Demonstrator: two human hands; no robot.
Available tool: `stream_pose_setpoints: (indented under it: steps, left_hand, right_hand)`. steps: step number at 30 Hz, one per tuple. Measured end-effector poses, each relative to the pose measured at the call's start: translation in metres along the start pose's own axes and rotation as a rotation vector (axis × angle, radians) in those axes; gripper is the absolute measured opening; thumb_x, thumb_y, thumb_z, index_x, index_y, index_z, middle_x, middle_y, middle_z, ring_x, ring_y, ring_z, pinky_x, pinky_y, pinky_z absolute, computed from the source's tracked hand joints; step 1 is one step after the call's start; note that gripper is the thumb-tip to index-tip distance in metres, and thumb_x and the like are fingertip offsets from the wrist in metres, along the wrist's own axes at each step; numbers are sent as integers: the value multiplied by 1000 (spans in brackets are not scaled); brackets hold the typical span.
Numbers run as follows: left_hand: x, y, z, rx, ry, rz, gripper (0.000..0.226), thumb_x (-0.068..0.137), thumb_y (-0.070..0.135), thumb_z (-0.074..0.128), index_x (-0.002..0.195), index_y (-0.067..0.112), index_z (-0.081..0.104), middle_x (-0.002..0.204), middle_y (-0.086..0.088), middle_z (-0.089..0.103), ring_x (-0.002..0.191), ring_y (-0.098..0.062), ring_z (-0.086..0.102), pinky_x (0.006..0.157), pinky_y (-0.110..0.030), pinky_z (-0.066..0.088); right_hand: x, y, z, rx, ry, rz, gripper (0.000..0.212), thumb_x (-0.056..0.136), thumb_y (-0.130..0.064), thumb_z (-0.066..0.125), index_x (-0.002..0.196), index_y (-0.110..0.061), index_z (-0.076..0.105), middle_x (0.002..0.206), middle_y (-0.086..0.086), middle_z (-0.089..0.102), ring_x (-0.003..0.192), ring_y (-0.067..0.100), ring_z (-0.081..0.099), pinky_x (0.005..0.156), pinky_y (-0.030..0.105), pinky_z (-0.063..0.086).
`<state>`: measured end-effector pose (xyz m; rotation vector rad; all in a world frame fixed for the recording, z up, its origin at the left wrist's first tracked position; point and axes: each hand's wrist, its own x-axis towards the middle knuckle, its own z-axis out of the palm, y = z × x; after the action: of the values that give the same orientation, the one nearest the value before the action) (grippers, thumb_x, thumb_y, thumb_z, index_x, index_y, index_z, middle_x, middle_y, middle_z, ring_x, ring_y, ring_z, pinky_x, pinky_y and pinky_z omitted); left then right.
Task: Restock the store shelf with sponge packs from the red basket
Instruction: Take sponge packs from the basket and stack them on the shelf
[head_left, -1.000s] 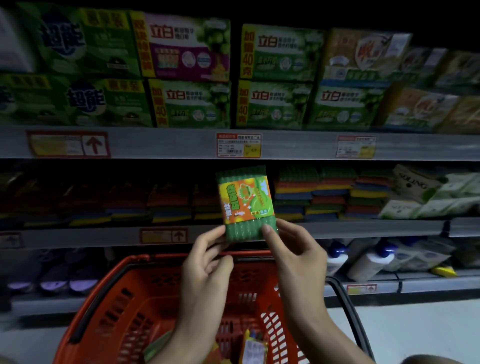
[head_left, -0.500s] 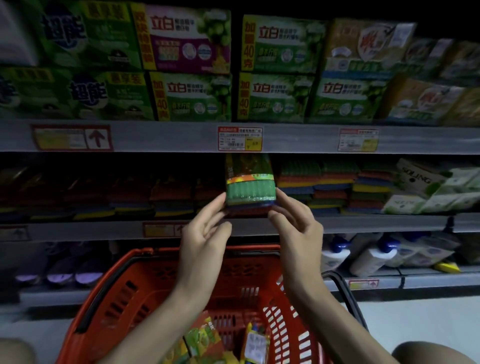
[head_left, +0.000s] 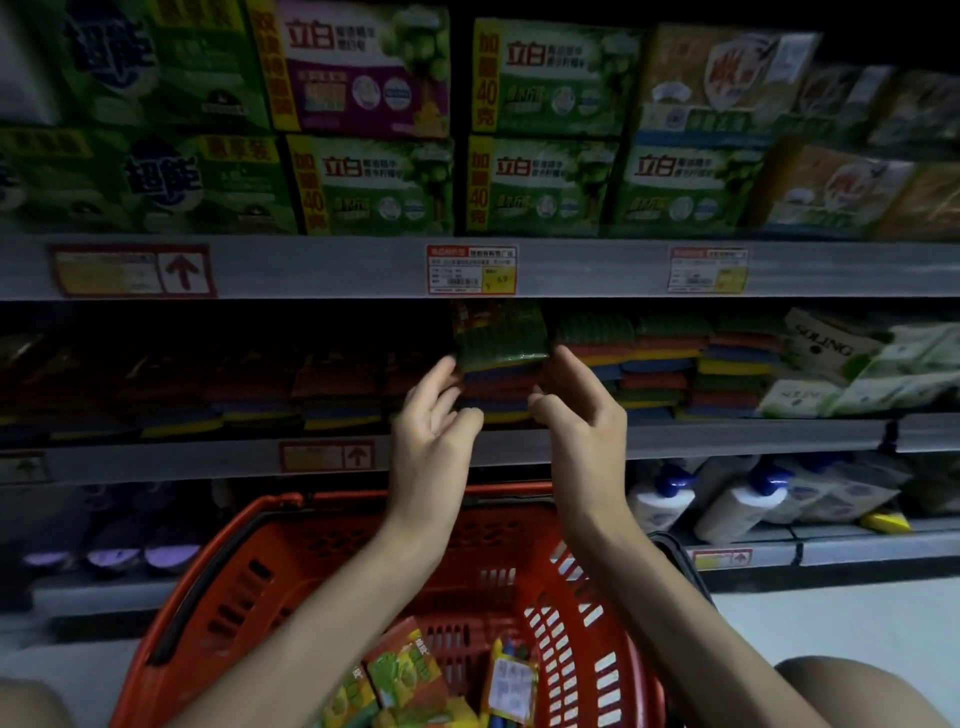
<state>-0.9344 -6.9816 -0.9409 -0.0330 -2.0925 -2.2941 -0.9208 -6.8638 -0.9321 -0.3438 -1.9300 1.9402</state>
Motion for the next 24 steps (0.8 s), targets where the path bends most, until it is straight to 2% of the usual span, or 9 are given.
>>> stream_pose_setpoints:
  steps: [3, 7, 9, 12, 15, 19, 22, 24]
  left_hand:
    - [3, -2, 5, -26, 11, -4, 57, 101, 1, 54, 153, 21, 46, 154, 4, 50, 143, -9, 45, 95, -10, 46]
    - [6, -3, 9, -38, 34, 10, 56, 100, 1, 55, 152, 20, 47, 152, 4, 52, 144, -10, 44, 118, -31, 39]
    - [8, -3, 11, -43, 35, 4, 56, 100, 1, 55, 152, 19, 46, 151, 6, 51, 144, -10, 43, 119, -31, 37]
    - [12, -4, 11, -29, 35, -9, 57, 101, 3, 56, 154, 17, 43, 148, 8, 49, 144, -10, 42, 115, -26, 37]
    - [15, -6, 11, 7, 29, -16, 57, 101, 6, 57, 155, 17, 42, 155, 3, 45, 143, -10, 40, 111, -25, 37]
    - [19, -9, 10, 74, 42, 5, 55, 101, 12, 59, 153, 21, 44, 141, 15, 46, 126, 0, 47, 96, -15, 37]
    - [21, -11, 9, 102, 47, 12, 54, 101, 13, 59, 153, 21, 45, 139, 18, 45, 106, 14, 50, 83, -5, 37]
    - [21, -11, 7, 117, 56, 7, 54, 102, 13, 59, 153, 21, 45, 143, 16, 43, 107, 10, 50, 80, -2, 36]
  right_hand:
    - [3, 0, -1, -2, 9, 27, 56, 96, -5, 62, 149, -21, 54, 141, -8, 62, 127, 6, 60, 111, 37, 49]
    - [7, -2, -4, -4, 12, 62, 58, 95, -7, 62, 151, -21, 51, 146, -6, 58, 131, 11, 57, 114, 40, 46]
    - [8, -1, -3, -16, 9, 76, 59, 95, -9, 63, 151, -21, 50, 148, -5, 57, 133, 12, 56, 115, 41, 45]
    - [9, 1, -2, -36, 2, 91, 65, 91, -13, 65, 153, -20, 46, 150, -3, 55, 135, 15, 55, 115, 42, 44]
    - [9, 3, 0, -71, 17, 96, 64, 93, -12, 64, 154, -20, 44, 151, -4, 52, 138, 14, 51, 116, 42, 43]
    - [8, 3, 6, -107, 47, 97, 66, 91, -16, 65, 154, -23, 44, 151, -3, 53, 138, 15, 50, 116, 46, 43]
    - [7, 2, 8, -106, 81, 101, 69, 84, -22, 64, 150, -26, 47, 147, -4, 55, 135, 18, 53, 113, 48, 45]
    - [6, 1, 8, -106, 89, 110, 68, 81, -26, 62, 148, -28, 50, 145, -4, 57, 133, 20, 55, 112, 49, 46]
